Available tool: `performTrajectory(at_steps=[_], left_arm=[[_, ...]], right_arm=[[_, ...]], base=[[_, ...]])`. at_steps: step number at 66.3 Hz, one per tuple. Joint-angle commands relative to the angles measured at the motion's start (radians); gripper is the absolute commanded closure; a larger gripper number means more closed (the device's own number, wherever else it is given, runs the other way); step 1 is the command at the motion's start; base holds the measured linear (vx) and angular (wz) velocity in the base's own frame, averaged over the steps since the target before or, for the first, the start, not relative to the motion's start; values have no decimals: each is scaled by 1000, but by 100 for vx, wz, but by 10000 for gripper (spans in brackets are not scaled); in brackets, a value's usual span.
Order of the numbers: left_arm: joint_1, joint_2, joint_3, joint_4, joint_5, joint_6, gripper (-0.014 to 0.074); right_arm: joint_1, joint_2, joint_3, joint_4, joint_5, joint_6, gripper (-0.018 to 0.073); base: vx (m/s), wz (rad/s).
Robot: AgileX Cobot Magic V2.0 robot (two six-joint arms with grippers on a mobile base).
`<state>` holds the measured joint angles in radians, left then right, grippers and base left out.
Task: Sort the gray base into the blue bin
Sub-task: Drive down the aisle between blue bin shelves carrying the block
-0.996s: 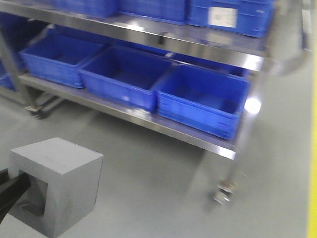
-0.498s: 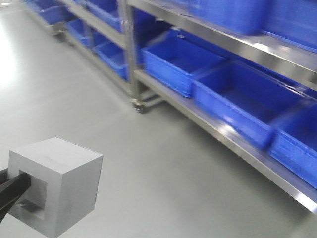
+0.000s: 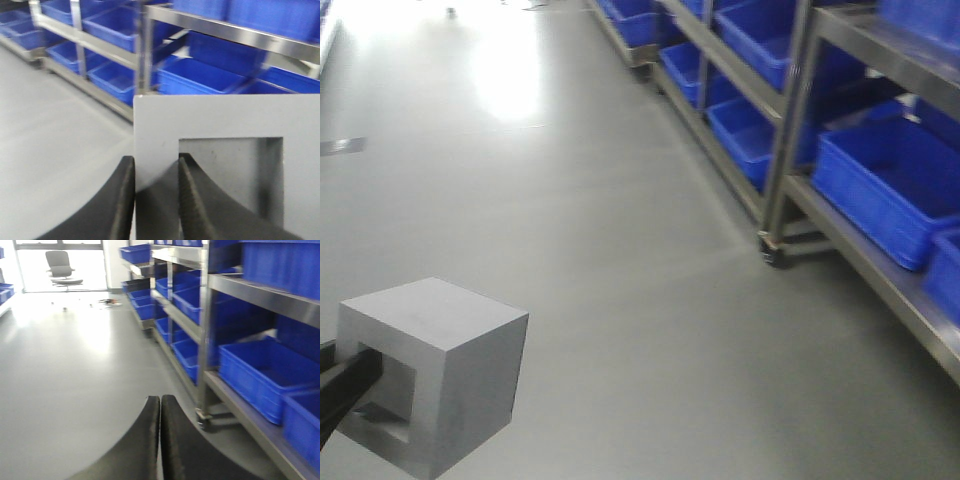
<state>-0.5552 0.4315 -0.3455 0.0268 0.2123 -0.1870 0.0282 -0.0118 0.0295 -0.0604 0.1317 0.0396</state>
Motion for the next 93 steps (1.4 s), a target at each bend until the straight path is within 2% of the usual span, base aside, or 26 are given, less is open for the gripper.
performTrajectory(at_steps=[1,36,93], left_arm=[[-7,-1,-33,-5,-105,-4,602],[-7,-1,-33,-5,-105,-4,602],[-7,-1,-33,-5,-105,-4,602]], right_arm=[[-3,-12,15,-6,-74,-6,568],[-3,-12,15,-6,-74,-6,568],[-3,-12,15,-6,-74,-6,568]], base=[[23,76],[26,49],[43,-2]])
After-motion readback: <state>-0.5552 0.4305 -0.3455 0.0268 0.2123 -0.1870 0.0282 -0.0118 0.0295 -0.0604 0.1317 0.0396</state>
